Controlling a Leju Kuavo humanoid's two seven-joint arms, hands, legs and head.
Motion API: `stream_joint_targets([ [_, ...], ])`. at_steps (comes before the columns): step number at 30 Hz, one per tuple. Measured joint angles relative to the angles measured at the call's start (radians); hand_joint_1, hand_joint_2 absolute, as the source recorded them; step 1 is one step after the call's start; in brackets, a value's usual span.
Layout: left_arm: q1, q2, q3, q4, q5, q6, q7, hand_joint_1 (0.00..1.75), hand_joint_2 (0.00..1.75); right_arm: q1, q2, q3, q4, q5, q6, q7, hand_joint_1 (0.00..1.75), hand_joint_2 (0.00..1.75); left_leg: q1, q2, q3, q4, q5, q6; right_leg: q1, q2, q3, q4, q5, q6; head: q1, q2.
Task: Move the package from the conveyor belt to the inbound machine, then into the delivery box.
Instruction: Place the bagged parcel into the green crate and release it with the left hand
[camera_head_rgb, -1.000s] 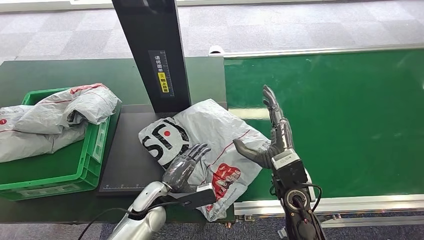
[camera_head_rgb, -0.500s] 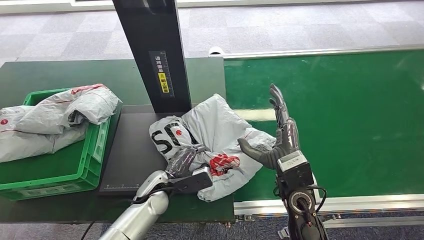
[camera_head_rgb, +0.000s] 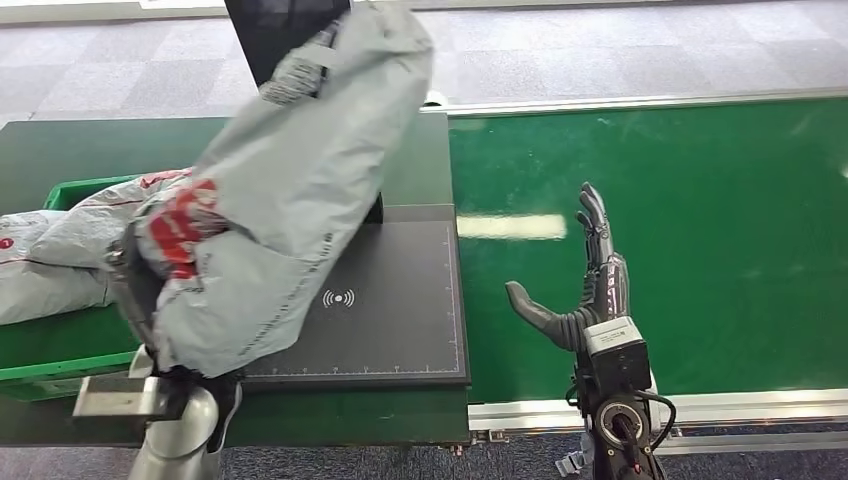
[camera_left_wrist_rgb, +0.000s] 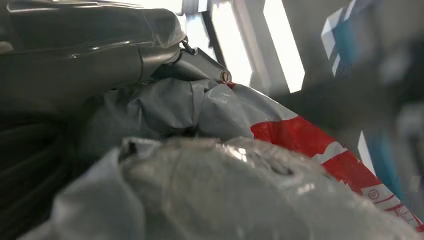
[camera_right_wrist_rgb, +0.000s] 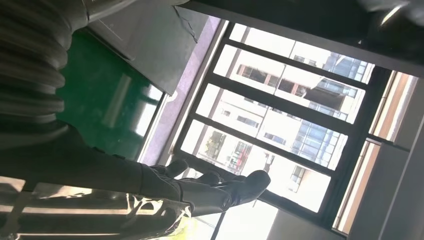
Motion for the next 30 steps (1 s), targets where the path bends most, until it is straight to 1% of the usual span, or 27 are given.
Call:
stream_joint_targets([
  [2, 0.006, 0.014, 0.046, -0.05, -0.009, 0.112, 0.015, 1.75, 1.75, 0.005, -0.001, -0.004, -0.002, 0.001, -0.004, 0.0, 0.0, 1.75, 0.0, 0.0, 0.0, 0.0, 0.0, 0.0, 0.0, 0.0, 0.0, 0.0, 0.0, 0.0, 0.0, 0.0],
  [3, 0.004, 0.023, 0.076, -0.06, -0.01, 0.146, 0.033, 1.75, 1.75, 0.006, -0.001, -0.006, -0.003, 0.002, -0.005, 0.0, 0.0, 1.75, 0.0, 0.0, 0.001, 0.0, 0.0, 0.0, 0.0, 0.0, 0.0, 0.0, 0.0, 0.0, 0.0, 0.0],
  [4, -0.002, 0.031, 0.11, -0.06, -0.008, 0.161, 0.057, 1.75, 1.75, 0.007, -0.001, -0.006, -0.003, 0.004, -0.006, 0.0, 0.0, 1.75, 0.0, 0.0, 0.001, 0.0, 0.0, 0.0, 0.0, 0.0, 0.0, 0.0, 0.0, 0.0, 0.0, 0.0],
  [6, -0.031, 0.049, 0.185, -0.024, -0.003, 0.147, 0.112, 1.75, 1.75, 0.008, -0.001, -0.006, -0.005, 0.007, -0.008, 0.0, 0.0, 1.75, 0.0, -0.001, 0.001, 0.0, 0.001, -0.001, 0.0, 0.0, 0.001, 0.0, 0.0, -0.001, 0.0, 0.0],
  [9, -0.11, 0.087, 0.317, 0.126, -0.095, 0.115, 0.218, 1.75, 1.75, 0.008, -0.002, -0.005, -0.014, 0.008, -0.014, 0.003, 0.0, 1.75, 0.0, 0.0, 0.002, 0.0, 0.003, -0.002, 0.001, 0.0, 0.001, 0.0, 0.002, -0.002, 0.0, 0.0],
  [12, -0.191, 0.143, 0.429, 0.345, -0.254, 0.091, 0.311, 1.75, 1.75, 0.007, -0.006, -0.002, -0.02, -0.002, -0.016, 0.01, 0.0, 1.75, 0.001, 0.002, 0.003, 0.0, 0.003, -0.003, 0.001, 0.002, 0.001, 0.001, 0.003, -0.004, 0.0, 0.0],
  [14, -0.237, 0.181, 0.477, 0.503, -0.352, 0.085, 0.359, 1.75, 1.75, 0.004, -0.009, 0.001, -0.022, -0.011, -0.016, 0.014, 0.0, 1.75, 0.001, 0.002, 0.003, 0.0, 0.004, -0.003, 0.002, 0.003, 0.001, 0.001, 0.003, -0.004, 0.0, 0.0],
  [18, -0.308, 0.24, 0.518, 0.787, -0.517, 0.111, 0.443, 1.75, 1.75, -0.009, -0.018, 0.015, -0.022, -0.027, -0.016, 0.021, 0.0, 1.75, 0.001, 0.002, 0.003, 0.0, 0.004, -0.003, 0.002, 0.003, 0.001, 0.001, 0.003, -0.004, 0.0, 0.0],
  [20, -0.335, 0.261, 0.522, 0.908, -0.628, 0.143, 0.52, 1.75, 1.75, -0.018, -0.021, 0.024, -0.022, -0.033, -0.016, 0.023, 0.0, 1.75, 0.001, 0.002, 0.003, 0.0, 0.003, -0.003, 0.002, 0.003, 0.001, 0.001, 0.003, -0.004, 0.0, 0.0],
  [22, -0.357, 0.279, 0.52, 1.015, -0.748, 0.157, 0.625, 1.75, 1.75, -0.026, -0.023, 0.036, -0.021, -0.039, -0.016, 0.026, 0.0, 1.75, 0.001, 0.002, 0.002, 0.0, 0.003, -0.003, 0.002, 0.003, 0.001, 0.001, 0.003, -0.004, 0.0, 0.0],
  [24, -0.379, 0.294, 0.512, 1.104, -0.833, 0.139, 0.719, 1.75, 1.75, -0.032, -0.023, 0.046, -0.019, -0.041, -0.016, 0.029, 0.0, 1.75, 0.001, 0.002, 0.003, 0.0, 0.003, -0.003, 0.002, 0.003, 0.001, 0.001, 0.003, -0.004, 0.0, 0.0],
  [26, -0.398, 0.307, 0.505, 1.167, -0.88, 0.111, 0.787, 1.75, 1.75, -0.038, -0.023, 0.055, -0.015, -0.042, -0.016, 0.031, 0.0, 1.75, 0.001, 0.001, 0.004, -0.001, 0.003, -0.003, 0.002, 0.003, 0.002, 0.001, 0.002, -0.004, 0.0, 0.0],
  [28, -0.412, 0.317, 0.501, 1.211, -0.896, 0.086, 0.823, 1.75, 1.75, -0.04, -0.022, 0.061, -0.011, -0.042, -0.016, 0.034, 0.0, 1.75, 0.001, 0.001, 0.005, -0.001, 0.003, -0.004, 0.002, 0.002, 0.003, 0.001, 0.002, -0.004, 0.0, 0.0],
  [30, -0.424, 0.325, 0.499, 1.25, -0.898, 0.064, 0.837, 1.75, 1.75, -0.043, -0.022, 0.066, -0.007, -0.041, -0.016, 0.037, 0.0, 1.75, 0.001, 0.001, 0.006, -0.002, 0.003, -0.004, 0.002, 0.003, 0.005, 0.001, 0.002, -0.005, 0.0, 0.0],
])
